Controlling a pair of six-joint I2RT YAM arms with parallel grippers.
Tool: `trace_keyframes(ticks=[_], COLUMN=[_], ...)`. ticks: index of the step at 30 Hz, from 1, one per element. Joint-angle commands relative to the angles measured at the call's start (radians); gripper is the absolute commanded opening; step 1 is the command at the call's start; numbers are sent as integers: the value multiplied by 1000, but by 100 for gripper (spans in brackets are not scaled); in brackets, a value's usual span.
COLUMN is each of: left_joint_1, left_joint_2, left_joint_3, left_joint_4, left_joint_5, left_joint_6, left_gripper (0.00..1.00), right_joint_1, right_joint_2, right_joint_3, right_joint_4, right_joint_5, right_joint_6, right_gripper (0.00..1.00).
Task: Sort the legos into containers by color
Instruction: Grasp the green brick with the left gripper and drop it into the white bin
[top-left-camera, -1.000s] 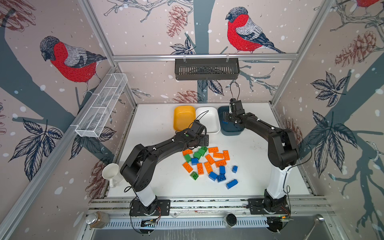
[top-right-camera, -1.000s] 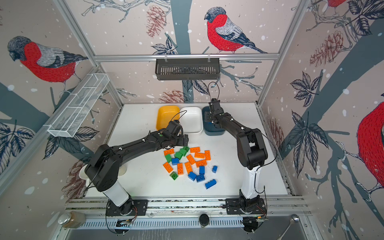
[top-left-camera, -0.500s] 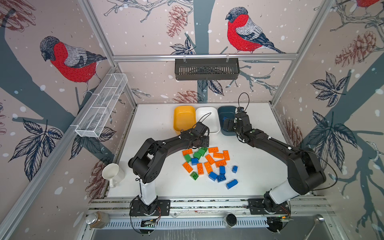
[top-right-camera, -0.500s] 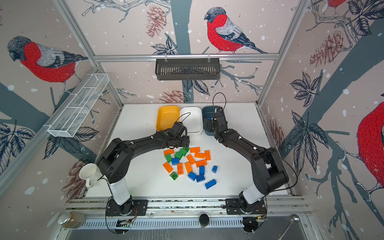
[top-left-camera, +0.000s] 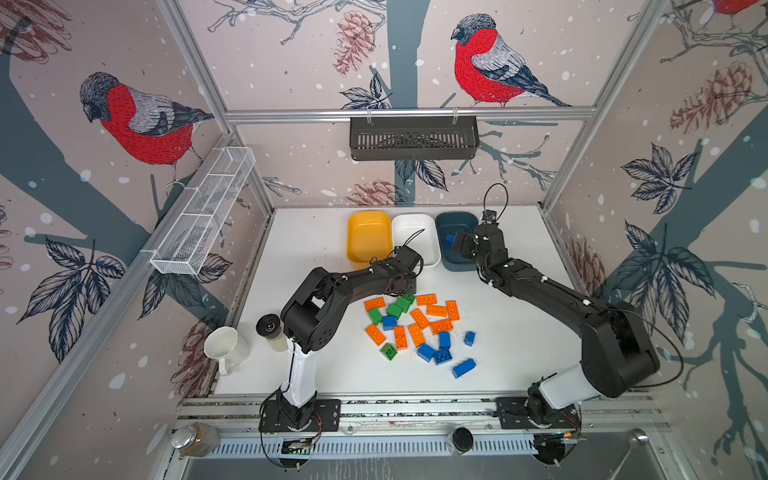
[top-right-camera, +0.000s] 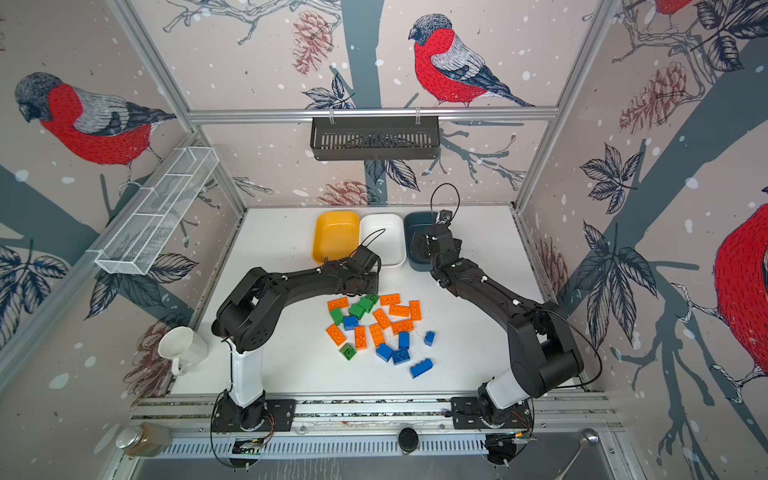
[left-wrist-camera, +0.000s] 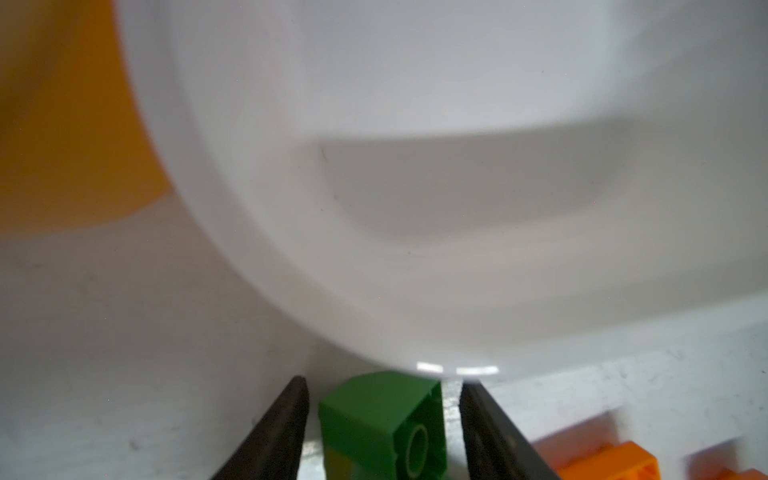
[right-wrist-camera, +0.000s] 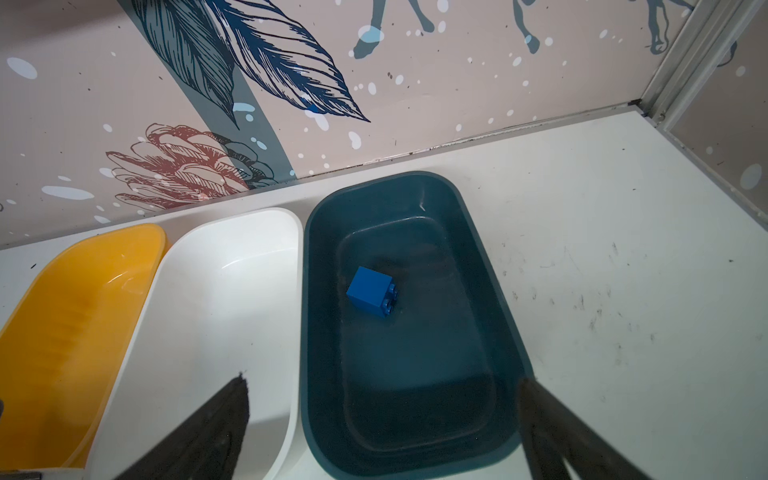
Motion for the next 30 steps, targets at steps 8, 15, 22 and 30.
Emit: trace_keyframes(ticks=[8,15,22,30], left_joint_1=[-1,0,-1,0], left_joint_2=[3,-60,-87,-151], left_joint_3=[-15,-53,-52,22], left_joint_4=[-31,4,-10,-22], left_joint_5=[5,16,7,42], left_joint_6=[0,15,21,38], left_gripper=[45,36,31,30], right_joint_1=[10,20,30,46], right_joint_2=[1,-9,-36,-86], right_joint_3=[10,-1,-36,-106], right_joint_4=[13,21,20,51], right_joint_5=[62,-10,-43,-193], right_joint_6=[-9,-54,-72,-105], right_gripper=[100,100,100,100])
